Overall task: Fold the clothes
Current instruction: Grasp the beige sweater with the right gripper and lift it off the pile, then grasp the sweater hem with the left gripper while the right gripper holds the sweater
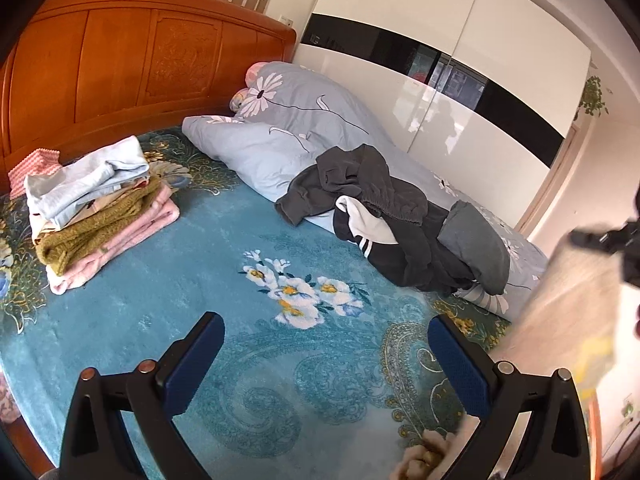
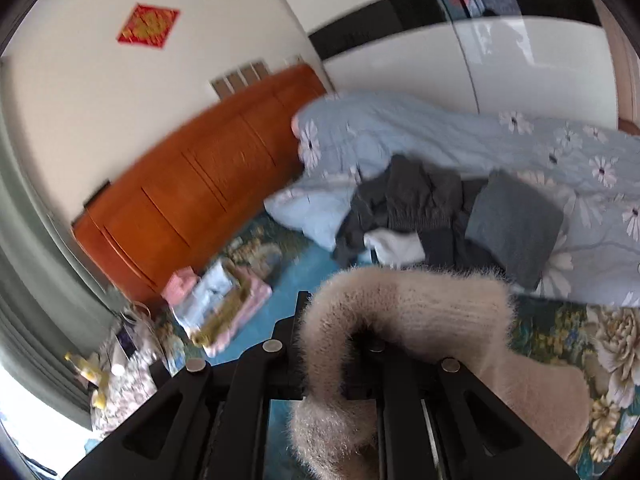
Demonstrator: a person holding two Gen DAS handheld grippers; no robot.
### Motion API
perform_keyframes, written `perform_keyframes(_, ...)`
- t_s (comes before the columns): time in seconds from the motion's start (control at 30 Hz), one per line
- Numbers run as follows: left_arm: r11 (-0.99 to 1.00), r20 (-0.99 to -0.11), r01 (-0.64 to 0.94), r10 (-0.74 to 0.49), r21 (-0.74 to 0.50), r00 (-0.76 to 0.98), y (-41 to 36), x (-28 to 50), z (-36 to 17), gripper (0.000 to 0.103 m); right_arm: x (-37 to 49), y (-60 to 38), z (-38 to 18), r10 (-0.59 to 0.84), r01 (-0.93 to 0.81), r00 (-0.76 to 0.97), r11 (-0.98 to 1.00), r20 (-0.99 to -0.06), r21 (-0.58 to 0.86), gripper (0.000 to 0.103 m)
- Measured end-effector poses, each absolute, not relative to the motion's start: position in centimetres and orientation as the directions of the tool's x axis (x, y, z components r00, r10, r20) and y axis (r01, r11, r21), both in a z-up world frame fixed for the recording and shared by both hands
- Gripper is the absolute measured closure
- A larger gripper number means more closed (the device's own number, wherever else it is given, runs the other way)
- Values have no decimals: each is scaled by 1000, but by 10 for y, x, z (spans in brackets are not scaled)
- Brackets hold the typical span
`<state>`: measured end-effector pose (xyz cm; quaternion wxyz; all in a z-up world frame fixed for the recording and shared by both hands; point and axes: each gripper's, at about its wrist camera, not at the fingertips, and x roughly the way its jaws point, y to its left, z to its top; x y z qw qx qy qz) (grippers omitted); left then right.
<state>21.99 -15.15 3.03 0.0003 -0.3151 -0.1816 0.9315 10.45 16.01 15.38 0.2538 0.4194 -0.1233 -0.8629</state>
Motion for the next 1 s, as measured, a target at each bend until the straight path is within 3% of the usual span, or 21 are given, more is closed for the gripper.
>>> perform_keyframes(0.17, -927, -608, 185, 55, -325, -792, -177, 233, 26, 0, 58, 115, 18, -495, 198, -358, -869, -792, 454, 92)
perform_keyframes(0.33, -917, -648, 216, 58, -335, -759, -180, 230, 12, 0, 25, 64, -40, -491, 164, -256, -871, -832, 463, 91)
perform_keyframes(0.57, -932, -730, 208, 81, -296, -678, -157, 215, -15, 0, 7, 38, -62, -421, 156, -237, -906, -876, 393, 86)
perform_keyframes(0.63, -936, -747, 196, 96, -294, -658, -149, 210, -21, 0, 14, 41, -52, -450, 195, -233, -890, -862, 412, 74)
perform_keyframes(0.7, -936, -763, 182, 123, -302, -634, -139, 204, -27, 0, 27, 48, -38, -526, 257, -220, -844, -821, 471, 52)
perform_keyframes(0.77, -935, -779, 167, 152, -313, -609, -129, 196, -33, 0, 42, 62, -21, -591, 301, -222, -798, -775, 522, 44)
perform_keyframes(0.9, -951, -803, 112, 176, -288, -569, -101, 185, -38, 0, 70, 113, 10, -651, 331, -298, -757, -699, 564, 37)
perform_keyframes(1.0, -952, -817, 77, 210, -296, -537, -82, 176, -41, 0, 83, 160, 13, -539, 275, -415, -842, -733, 463, 34)
